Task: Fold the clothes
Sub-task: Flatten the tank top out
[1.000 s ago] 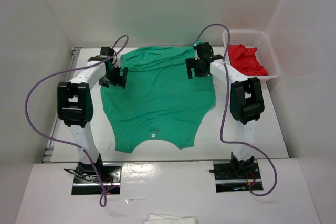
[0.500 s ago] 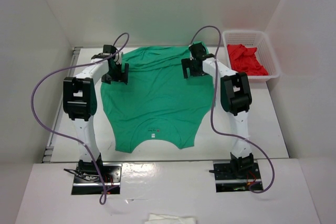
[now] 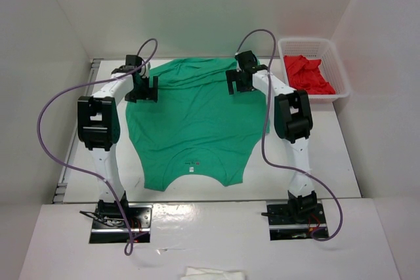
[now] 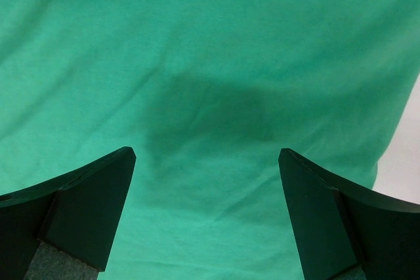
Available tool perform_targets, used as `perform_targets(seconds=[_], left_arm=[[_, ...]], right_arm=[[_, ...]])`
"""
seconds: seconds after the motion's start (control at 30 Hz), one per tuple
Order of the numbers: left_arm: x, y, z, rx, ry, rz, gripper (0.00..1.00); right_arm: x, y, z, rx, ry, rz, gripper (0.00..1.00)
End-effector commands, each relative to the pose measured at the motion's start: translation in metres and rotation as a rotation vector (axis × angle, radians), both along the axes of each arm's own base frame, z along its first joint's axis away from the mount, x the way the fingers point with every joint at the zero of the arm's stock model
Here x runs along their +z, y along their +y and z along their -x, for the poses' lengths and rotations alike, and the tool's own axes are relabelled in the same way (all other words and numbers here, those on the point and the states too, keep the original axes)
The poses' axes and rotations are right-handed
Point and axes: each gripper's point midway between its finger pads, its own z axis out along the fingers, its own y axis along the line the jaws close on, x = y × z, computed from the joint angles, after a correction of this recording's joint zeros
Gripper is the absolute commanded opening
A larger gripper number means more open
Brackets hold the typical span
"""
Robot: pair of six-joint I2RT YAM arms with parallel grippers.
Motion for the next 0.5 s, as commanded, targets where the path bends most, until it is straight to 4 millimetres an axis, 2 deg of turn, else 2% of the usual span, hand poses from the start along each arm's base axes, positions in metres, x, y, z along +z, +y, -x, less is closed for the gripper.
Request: perform_targets(seconds=[0.0,0.17,0.27,0.47], left_arm=[[-0.008,0.003,-0.001,0.030,0.003,0.007,1.00],[-0.017,0.006,0.007,0.040,0.030,-0.013,1.00],[-0.017,0.008,0.007,0.044,0.030,-0.021,1.00],[-0.029,0.009,0.014,0.036,0.066,-0.026,1.00]], right_arm=[[-0.002,-0.003,-0.003,-0.002,-0.003,0.006,0.99],[-0.010,-0.004,0.007,0.005,0.032,0.006,0.99],[-0.023,-0.012,0.016,-0.004,0.067,0.016,0.99],[-0.031,-0.013,0.026,0.002,0.095,0.015,0.99]])
